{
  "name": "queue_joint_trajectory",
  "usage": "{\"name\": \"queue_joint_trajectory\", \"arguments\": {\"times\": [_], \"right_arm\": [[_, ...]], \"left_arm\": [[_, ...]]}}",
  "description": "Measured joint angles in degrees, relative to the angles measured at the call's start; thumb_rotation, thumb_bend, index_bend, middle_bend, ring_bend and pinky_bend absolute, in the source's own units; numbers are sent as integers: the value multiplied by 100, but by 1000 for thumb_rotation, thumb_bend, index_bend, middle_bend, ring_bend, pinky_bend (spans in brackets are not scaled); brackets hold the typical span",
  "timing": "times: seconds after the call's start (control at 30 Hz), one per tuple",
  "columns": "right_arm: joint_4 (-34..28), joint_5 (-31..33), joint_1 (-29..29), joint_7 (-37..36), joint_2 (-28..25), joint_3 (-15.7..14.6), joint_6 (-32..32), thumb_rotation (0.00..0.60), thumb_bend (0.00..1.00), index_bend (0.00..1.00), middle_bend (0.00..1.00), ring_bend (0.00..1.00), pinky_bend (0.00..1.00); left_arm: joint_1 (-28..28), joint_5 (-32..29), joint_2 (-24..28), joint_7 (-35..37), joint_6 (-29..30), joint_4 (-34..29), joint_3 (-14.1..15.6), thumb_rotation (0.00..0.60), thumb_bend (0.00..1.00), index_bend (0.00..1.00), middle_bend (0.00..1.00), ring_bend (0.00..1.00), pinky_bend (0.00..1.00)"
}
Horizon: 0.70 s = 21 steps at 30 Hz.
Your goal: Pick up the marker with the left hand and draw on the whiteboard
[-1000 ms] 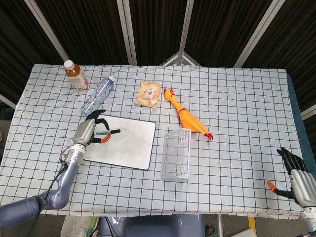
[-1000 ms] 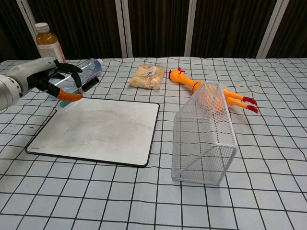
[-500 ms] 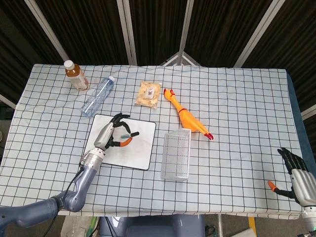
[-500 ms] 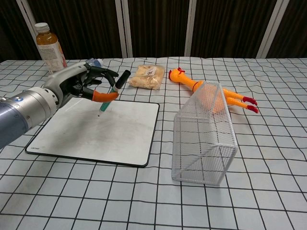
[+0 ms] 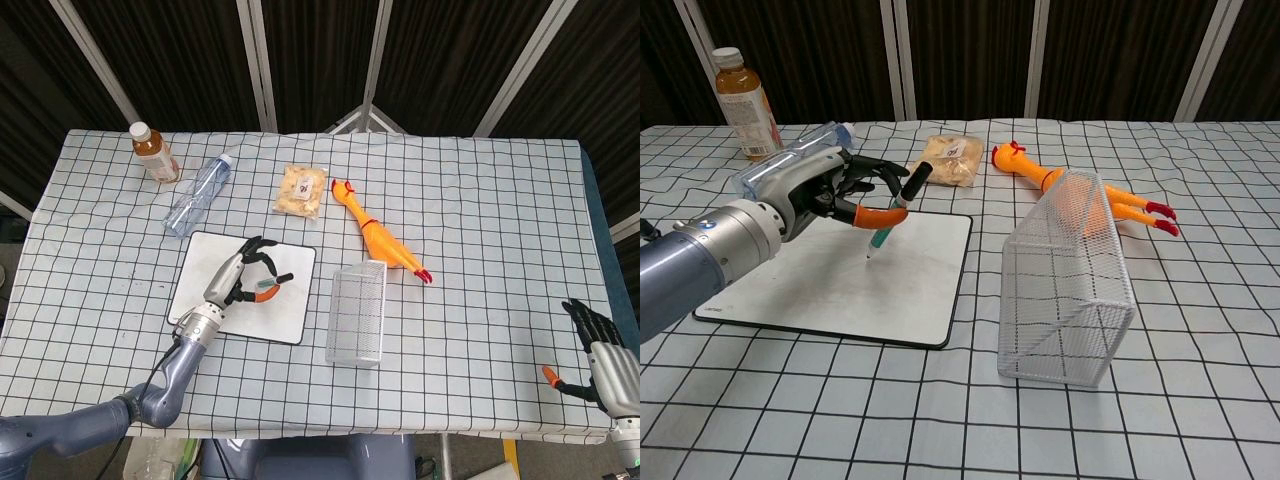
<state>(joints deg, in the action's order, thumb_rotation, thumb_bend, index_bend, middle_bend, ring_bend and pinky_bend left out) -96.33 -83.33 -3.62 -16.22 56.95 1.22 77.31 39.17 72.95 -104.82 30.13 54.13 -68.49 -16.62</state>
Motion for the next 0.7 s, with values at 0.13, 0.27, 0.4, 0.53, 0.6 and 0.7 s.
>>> {"name": "queue_joint_trajectory", "arguments": {"times": [0.13,0.27,0.4,0.53,0.6,0.7], "right_arm": [[0,10,4,1,3,-1,-2,600,268,0,0,0,0],[-4,22,1,9,3,-3,-17,600,268,0,0,0,0],[-1,44,0,12,2,0,-31,600,268,0,0,0,0],[-2,65,1,18,1,9,-31,600,268,0,0,0,0],[-7,71,2,16,0,10,-35,600,268,0,0,0,0],[-14,68,2,26,1,8,-36,600,268,0,0,0,0]], "left_arm": [[27,1,-23,37,-42,103,9,600,578,723,157,0,33],[53,4,-52,72,-104,227,39,600,578,725,159,0,33],[74,32,-78,134,-141,404,74,600,578,728,161,0,33],[89,93,-80,170,-147,624,115,600,578,730,163,0,33],[96,136,-76,189,-142,785,140,600,578,731,165,0,33],[105,199,-64,225,-128,1051,176,600,578,731,165,0,33]]}}
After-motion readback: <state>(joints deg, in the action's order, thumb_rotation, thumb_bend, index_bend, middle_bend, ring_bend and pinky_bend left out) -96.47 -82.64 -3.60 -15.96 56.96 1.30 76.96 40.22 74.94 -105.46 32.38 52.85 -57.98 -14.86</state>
